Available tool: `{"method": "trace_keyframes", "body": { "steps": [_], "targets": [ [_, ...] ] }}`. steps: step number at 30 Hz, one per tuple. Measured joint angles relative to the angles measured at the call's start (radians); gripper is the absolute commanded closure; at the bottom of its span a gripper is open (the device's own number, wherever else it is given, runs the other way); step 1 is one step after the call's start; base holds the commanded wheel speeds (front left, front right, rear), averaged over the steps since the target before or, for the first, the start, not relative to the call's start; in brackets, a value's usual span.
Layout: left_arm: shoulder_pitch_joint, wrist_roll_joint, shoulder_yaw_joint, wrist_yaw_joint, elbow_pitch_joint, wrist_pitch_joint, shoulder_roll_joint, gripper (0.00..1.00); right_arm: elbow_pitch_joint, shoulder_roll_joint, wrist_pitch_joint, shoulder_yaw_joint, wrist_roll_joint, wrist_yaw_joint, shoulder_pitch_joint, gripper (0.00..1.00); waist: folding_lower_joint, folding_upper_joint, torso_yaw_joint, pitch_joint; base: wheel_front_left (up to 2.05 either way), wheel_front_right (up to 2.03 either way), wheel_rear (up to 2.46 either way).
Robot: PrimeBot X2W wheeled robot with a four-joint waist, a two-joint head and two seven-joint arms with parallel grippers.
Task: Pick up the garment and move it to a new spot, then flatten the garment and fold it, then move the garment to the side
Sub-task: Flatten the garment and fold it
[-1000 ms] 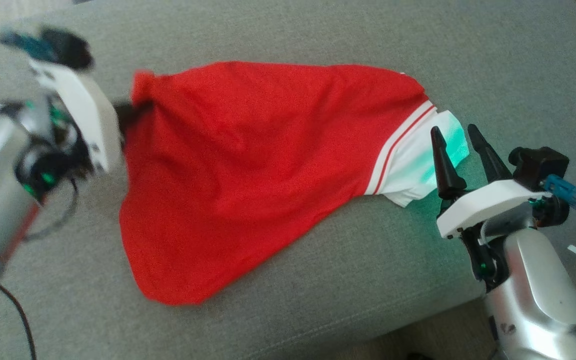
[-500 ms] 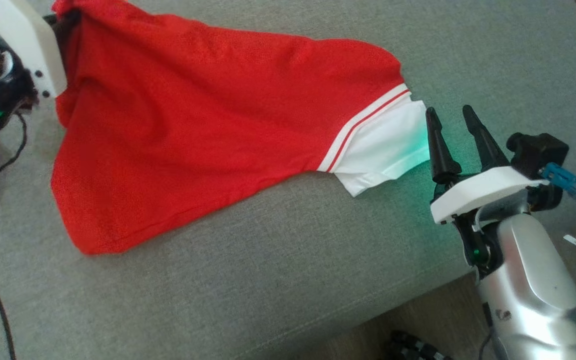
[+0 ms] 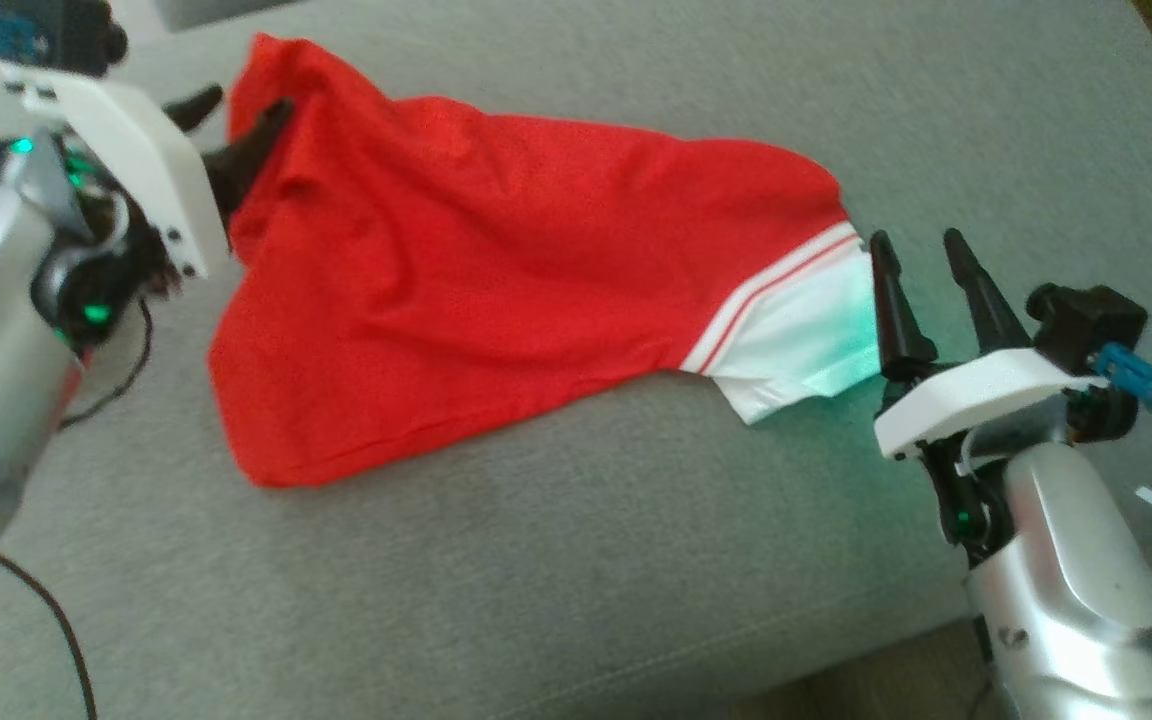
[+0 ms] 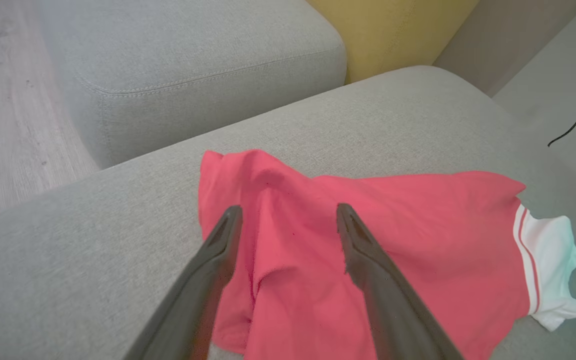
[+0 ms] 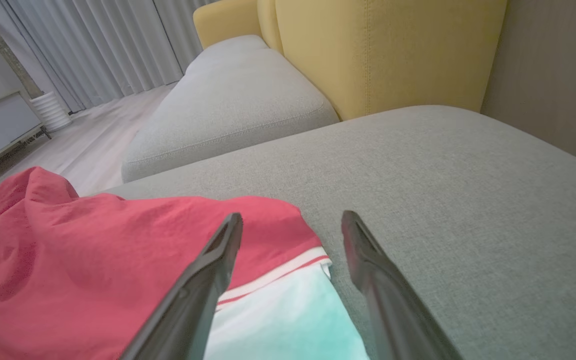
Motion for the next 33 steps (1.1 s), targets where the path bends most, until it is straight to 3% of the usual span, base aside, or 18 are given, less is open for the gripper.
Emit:
{"method": "trace_keyframes", "body": {
  "steps": [4,6,11,14,17,21,26,33],
  "targets": [
    [0.074,-0.014,0.0,0.006,-0.035,-0.063,0.012,0.0,-0.008,-0.003,0.0,-0.026,-0.004,0.0,0.04,0.0,0.0,0.0,0.051,-0.047,0.0,0.0,0.0],
    [0.115,-0.014,0.014,0.037,-0.066,-0.123,0.028,0.0,-0.011,-0.003,0.0,-0.044,-0.011,0.0,0.06,0.0,0.0,0.0,0.074,-0.069,0.0,0.0,0.0],
    [0.241,0.022,0.058,0.172,-0.219,-0.344,0.062,0.0,-0.042,-0.008,-0.018,-0.064,-0.021,0.0,0.1,0.0,0.0,0.0,0.123,-0.118,0.0,0.0,0.0],
    [0.356,0.039,0.096,0.263,-0.323,-0.414,0.085,0.0,-0.052,-0.009,-0.035,-0.079,-0.027,0.0,0.129,0.0,0.0,0.0,0.146,-0.139,0.0,0.0,0.0],
    [0.497,0.062,0.188,0.344,-0.438,-0.427,0.098,0.0,-0.06,-0.008,-0.035,-0.083,-0.038,0.0,0.162,0.0,0.0,0.0,0.163,-0.15,0.0,0.0,0.0],
    [0.693,0.235,0.428,0.411,-0.62,-0.427,0.045,0.0,-0.071,-0.008,-0.043,-0.104,-0.046,0.0,0.193,0.0,0.0,0.0,0.174,-0.159,0.0,0.0,0.0],
    [0.963,0.439,0.632,0.416,-0.735,-0.429,-0.117,0.0,-0.089,-0.007,-0.058,-0.131,-0.063,0.0,0.227,0.0,0.0,0.0,0.182,-0.175,0.0,0.0,0.0],
    [1.105,0.59,0.752,0.323,-0.701,-0.432,-0.239,0.0,-0.113,-0.017,-0.127,-0.112,-0.072,0.0,0.243,0.0,0.0,0.0,0.197,-0.2,0.0,0.0,0.0]
  ]
}}
